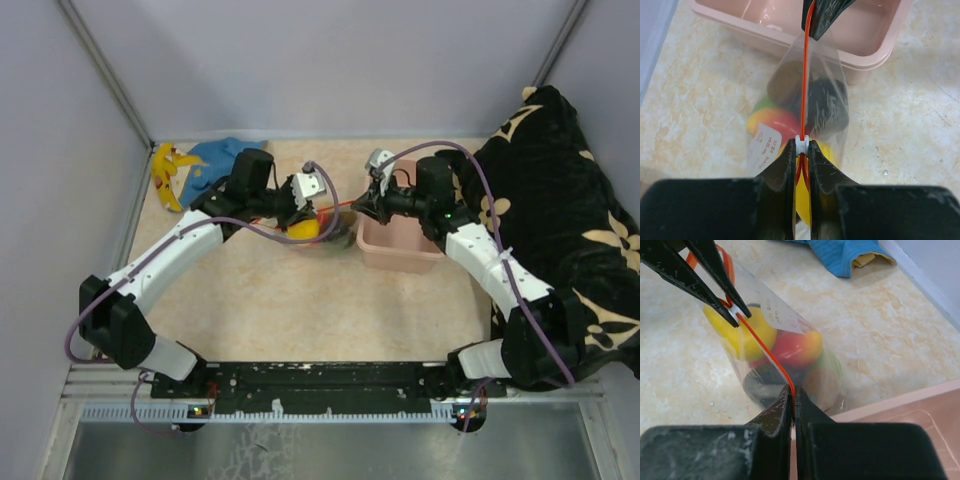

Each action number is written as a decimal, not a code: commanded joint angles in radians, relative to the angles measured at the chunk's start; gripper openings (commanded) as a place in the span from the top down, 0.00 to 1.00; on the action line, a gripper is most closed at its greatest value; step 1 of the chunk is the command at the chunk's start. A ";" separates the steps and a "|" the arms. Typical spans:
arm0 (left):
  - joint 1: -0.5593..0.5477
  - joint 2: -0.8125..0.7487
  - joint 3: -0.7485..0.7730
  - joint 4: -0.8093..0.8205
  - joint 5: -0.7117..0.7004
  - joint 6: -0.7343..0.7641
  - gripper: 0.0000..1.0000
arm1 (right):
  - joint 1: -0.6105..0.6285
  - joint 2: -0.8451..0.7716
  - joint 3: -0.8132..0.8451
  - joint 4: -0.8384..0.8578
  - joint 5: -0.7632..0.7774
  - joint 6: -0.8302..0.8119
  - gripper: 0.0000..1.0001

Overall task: Place the food in the zip-top bag and seal the zipper
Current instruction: Unzip the zipper food storage bag at the center of the board.

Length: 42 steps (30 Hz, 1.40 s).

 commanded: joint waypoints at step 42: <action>0.016 -0.059 0.060 -0.132 0.101 0.028 1.00 | 0.135 0.110 0.172 -0.148 -0.006 -0.176 1.00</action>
